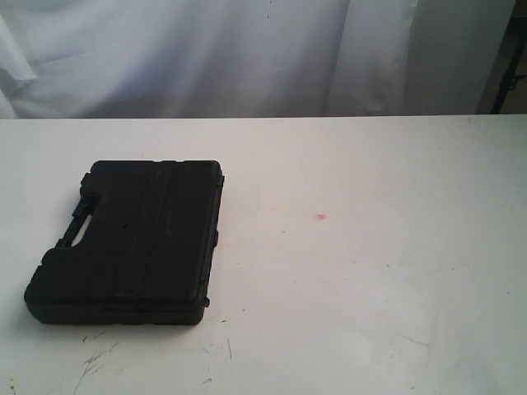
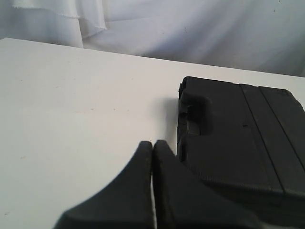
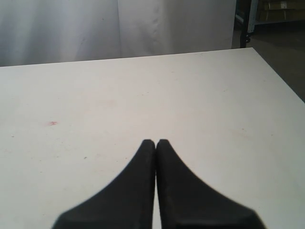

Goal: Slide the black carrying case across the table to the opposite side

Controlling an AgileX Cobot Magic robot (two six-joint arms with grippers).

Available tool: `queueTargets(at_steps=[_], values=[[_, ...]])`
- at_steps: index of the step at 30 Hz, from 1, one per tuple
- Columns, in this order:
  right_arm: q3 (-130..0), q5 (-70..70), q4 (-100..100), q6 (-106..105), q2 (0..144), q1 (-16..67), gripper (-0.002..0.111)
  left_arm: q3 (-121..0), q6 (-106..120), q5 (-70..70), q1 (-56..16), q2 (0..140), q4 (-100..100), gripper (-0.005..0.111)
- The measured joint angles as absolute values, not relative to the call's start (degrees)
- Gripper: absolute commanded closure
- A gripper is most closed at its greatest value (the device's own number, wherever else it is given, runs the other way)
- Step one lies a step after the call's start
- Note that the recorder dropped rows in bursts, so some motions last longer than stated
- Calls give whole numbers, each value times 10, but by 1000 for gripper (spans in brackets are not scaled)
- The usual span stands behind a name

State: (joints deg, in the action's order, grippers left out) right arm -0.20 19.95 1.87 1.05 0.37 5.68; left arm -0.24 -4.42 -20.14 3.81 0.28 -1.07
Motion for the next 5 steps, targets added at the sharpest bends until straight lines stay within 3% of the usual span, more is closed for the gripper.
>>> queueTargets(at_steps=[5], values=[[-2,200,19,11,4,57,108,-2,-44,-201,38,3,-11,106]])
